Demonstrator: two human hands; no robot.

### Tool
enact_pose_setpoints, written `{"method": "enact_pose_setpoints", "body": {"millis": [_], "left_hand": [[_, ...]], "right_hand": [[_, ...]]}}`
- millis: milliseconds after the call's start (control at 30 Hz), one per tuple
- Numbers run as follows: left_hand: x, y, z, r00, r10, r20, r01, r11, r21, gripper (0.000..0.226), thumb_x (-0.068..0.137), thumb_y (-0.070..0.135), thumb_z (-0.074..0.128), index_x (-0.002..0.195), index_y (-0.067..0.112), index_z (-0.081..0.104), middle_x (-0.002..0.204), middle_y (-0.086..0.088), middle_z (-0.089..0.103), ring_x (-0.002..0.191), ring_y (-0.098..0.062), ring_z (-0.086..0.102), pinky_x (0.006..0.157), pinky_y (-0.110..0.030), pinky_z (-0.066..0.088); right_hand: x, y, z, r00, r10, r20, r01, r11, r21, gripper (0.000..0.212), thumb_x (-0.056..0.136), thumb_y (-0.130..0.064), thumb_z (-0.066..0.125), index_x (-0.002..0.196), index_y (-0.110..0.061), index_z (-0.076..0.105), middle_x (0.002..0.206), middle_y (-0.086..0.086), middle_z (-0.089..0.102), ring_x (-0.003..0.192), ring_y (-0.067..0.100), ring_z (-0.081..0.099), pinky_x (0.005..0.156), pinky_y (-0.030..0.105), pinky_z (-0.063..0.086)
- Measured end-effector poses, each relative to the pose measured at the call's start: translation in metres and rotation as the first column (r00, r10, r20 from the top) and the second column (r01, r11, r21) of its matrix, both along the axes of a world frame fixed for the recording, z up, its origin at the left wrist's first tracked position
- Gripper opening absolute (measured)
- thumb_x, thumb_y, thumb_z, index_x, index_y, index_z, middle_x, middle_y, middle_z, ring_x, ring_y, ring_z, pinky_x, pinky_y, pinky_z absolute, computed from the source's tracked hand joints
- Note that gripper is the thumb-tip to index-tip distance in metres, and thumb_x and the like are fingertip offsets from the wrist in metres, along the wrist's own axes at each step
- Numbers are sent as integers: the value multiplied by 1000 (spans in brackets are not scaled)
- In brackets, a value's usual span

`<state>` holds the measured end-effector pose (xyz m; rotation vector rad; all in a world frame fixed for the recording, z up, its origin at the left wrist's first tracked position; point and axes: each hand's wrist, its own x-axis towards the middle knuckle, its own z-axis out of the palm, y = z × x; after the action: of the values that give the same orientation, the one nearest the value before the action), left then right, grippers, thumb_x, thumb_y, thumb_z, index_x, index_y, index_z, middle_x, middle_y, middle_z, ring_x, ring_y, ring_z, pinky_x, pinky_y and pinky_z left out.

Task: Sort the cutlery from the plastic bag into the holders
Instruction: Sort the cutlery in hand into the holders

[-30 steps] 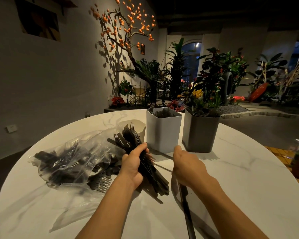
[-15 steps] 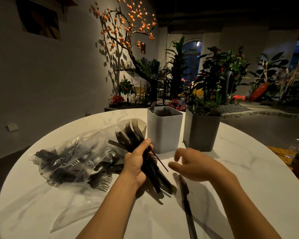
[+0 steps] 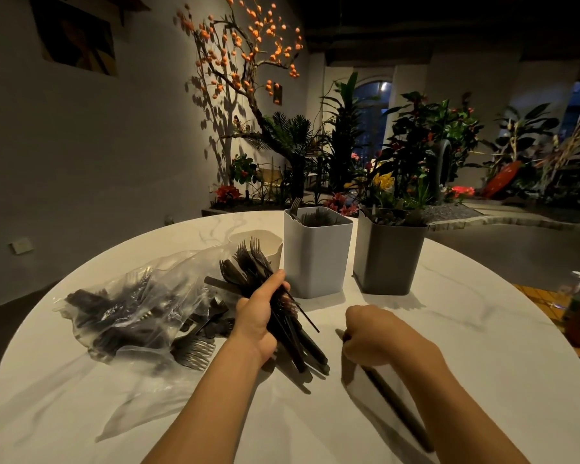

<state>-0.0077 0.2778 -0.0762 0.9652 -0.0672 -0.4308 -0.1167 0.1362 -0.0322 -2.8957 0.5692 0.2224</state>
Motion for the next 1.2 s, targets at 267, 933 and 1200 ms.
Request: {"method": "enact_pose_setpoints", "body": {"millis": [267,933,1200], "left_hand": [[4,3,-2,1000,-1,-16,1,1000,11,22,81,33,83,78,14,73,75,-2,65,70,-18,56,70,-36,46],[-33,-4,26,996,-83,22,85,991,-101,43,78,21,79,113,-2,73,115,-24,72,100,-33,75,79,-41,61],[-51,-11,42,999,-39,33,41,996,-76,31,79,21,81,106,6,77,115,-18,75,96,-26,76,75,-38,62]], "right_hand": [[6,6,-6,985,44,167,-48,999,20,25,102,-17,57,125,-16,49,112,4,60,85,15,52,78,23,47],[29,40,-26,697,-208,686,-405,675,617,32,105,-51,36,128,-52,59,123,-1,60,117,14,60,99,33,54],[29,43,-21,794,-121,596,-425,589,687,44,111,-34,25,150,-56,20,133,-48,27,120,-24,33,88,-6,31]]}}
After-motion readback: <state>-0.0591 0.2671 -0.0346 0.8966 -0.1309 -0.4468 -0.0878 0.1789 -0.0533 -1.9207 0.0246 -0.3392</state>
